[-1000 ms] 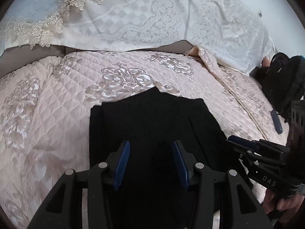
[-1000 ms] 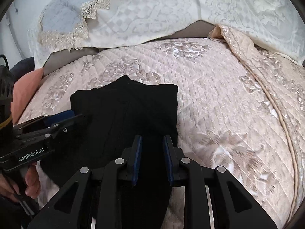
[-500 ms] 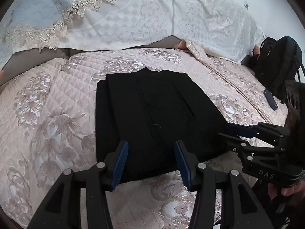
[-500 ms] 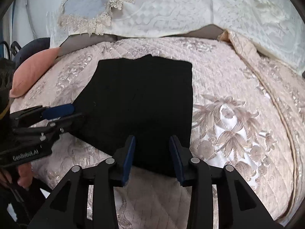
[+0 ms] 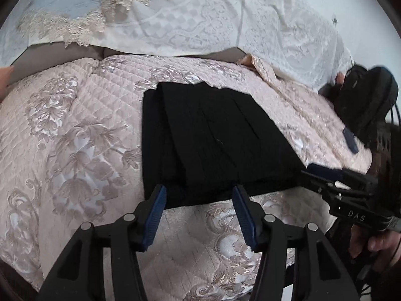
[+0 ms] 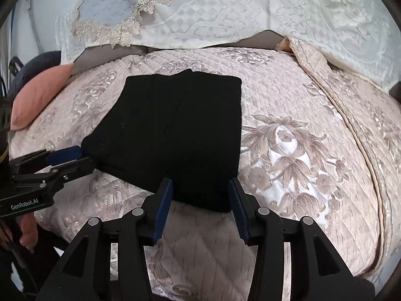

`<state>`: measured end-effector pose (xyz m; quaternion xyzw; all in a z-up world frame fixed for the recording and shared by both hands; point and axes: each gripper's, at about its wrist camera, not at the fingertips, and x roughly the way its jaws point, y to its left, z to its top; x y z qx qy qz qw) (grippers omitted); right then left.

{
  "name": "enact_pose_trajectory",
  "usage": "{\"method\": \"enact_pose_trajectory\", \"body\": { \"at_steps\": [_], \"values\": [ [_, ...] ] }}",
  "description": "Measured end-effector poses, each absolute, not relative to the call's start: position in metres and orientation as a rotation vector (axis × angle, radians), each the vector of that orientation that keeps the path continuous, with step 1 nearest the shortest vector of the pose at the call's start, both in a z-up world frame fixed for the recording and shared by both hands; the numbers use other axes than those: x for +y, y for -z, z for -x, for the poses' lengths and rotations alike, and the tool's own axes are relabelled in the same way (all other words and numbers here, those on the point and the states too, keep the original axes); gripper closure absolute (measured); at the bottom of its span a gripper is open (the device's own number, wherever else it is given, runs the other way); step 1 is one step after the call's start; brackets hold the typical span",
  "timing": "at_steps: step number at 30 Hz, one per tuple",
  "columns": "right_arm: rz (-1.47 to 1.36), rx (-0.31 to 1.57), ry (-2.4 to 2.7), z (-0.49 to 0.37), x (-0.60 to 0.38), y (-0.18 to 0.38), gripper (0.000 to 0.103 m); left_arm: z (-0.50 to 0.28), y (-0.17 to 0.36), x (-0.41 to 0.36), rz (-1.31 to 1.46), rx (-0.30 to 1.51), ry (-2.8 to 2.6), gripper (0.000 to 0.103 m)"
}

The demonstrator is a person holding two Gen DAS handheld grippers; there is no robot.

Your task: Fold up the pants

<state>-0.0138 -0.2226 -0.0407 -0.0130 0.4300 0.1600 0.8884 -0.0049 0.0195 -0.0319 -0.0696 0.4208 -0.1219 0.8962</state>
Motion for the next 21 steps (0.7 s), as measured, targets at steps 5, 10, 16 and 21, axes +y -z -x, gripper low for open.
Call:
{"method": "enact_pose_trajectory", "body": {
  "at_steps": [5,10,16,21],
  "values": [
    [-0.031,0.897,-0.323,0.018,-0.234,0.039,0.057,-0.001,0.028,0.031,0.238,0.881,0.269,0.045],
    [-0.050,0.896,-0.305,0.018,-0.239,0.040,0.057,-0.007,0.024,0.018,0.254,0.875,0.312,0.045],
    [-0.094,0.857,-0.298,0.016,-0.244,0.031,0.057,-0.020,0.040,0.020,0.322,0.943,0.266,0.059],
    [-0.102,0.846,-0.315,0.011,-0.238,0.032,0.057,-0.016,0.036,0.022,0.291,0.923,0.247,0.076]
  ]
}}
